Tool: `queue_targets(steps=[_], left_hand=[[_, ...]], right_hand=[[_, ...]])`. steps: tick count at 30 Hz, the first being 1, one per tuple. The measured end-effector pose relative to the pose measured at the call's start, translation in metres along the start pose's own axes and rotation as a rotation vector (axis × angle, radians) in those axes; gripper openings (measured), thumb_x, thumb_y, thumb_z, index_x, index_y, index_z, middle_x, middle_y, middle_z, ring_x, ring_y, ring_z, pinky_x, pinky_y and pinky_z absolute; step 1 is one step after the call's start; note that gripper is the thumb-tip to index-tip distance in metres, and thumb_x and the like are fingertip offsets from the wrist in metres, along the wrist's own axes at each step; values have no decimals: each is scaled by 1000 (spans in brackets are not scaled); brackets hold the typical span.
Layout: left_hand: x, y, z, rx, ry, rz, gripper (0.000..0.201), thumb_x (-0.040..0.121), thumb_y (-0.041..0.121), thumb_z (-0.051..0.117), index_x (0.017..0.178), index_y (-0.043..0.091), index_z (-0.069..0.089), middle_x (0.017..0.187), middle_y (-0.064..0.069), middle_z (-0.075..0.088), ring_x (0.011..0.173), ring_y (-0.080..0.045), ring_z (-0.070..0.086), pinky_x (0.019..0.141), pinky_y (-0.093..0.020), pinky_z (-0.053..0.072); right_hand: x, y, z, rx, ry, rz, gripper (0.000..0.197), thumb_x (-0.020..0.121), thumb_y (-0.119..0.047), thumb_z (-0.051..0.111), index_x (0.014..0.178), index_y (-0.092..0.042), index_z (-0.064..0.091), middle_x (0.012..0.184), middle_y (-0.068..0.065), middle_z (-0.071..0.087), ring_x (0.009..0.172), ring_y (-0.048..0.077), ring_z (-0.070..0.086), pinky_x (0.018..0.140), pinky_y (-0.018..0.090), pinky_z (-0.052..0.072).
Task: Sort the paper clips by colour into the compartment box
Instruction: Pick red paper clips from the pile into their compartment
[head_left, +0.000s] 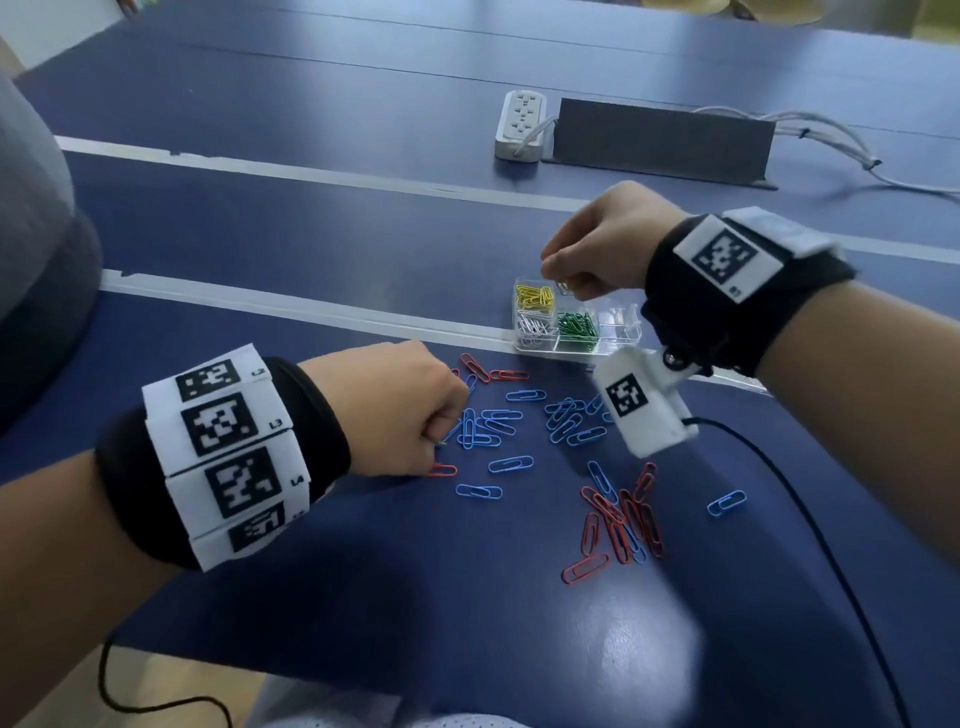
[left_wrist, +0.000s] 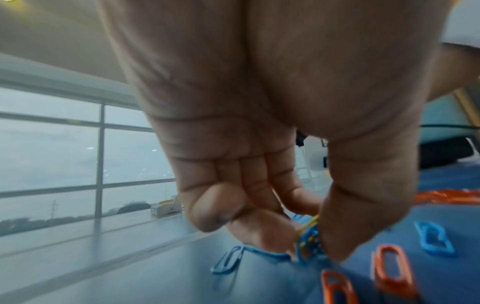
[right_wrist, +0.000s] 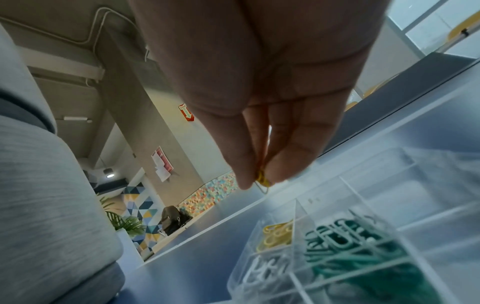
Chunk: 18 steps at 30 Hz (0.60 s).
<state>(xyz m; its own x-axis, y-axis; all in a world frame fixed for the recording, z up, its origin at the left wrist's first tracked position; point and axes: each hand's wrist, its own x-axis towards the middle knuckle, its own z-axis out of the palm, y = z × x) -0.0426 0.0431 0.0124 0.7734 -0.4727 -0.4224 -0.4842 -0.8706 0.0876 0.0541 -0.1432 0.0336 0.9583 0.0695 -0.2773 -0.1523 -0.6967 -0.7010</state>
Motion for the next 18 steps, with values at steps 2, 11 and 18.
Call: queue_targets(steps=[2, 11, 18], left_hand=[[2, -3, -3, -68, 24, -6, 16, 75, 18, 59, 66, 24, 48, 60, 10, 52, 58, -5, 46, 57, -19, 38], [12, -14, -27, -359, 190, -56, 10, 75, 14, 69, 76, 24, 69, 66, 9, 72, 66, 0, 63, 70, -16, 49], [69, -2, -53, -431, 431, -87, 21, 83, 9, 63, 96, 20, 75, 63, 9, 61, 57, -2, 52, 59, -15, 40]], right_hand=[[5, -3, 4, -6, 6, 2, 5, 77, -9, 73, 78, -5, 71, 64, 7, 63, 54, 16, 59, 70, 30, 59], [7, 1, 2, -46, 16, 22, 18, 83, -20, 69, 93, -5, 72, 85, 12, 70, 71, 21, 65, 76, 35, 59], [-6, 22, -5, -164, 3, -26, 9, 85, -16, 63, 89, -15, 71, 75, 4, 69, 57, 14, 62, 52, 23, 53]])
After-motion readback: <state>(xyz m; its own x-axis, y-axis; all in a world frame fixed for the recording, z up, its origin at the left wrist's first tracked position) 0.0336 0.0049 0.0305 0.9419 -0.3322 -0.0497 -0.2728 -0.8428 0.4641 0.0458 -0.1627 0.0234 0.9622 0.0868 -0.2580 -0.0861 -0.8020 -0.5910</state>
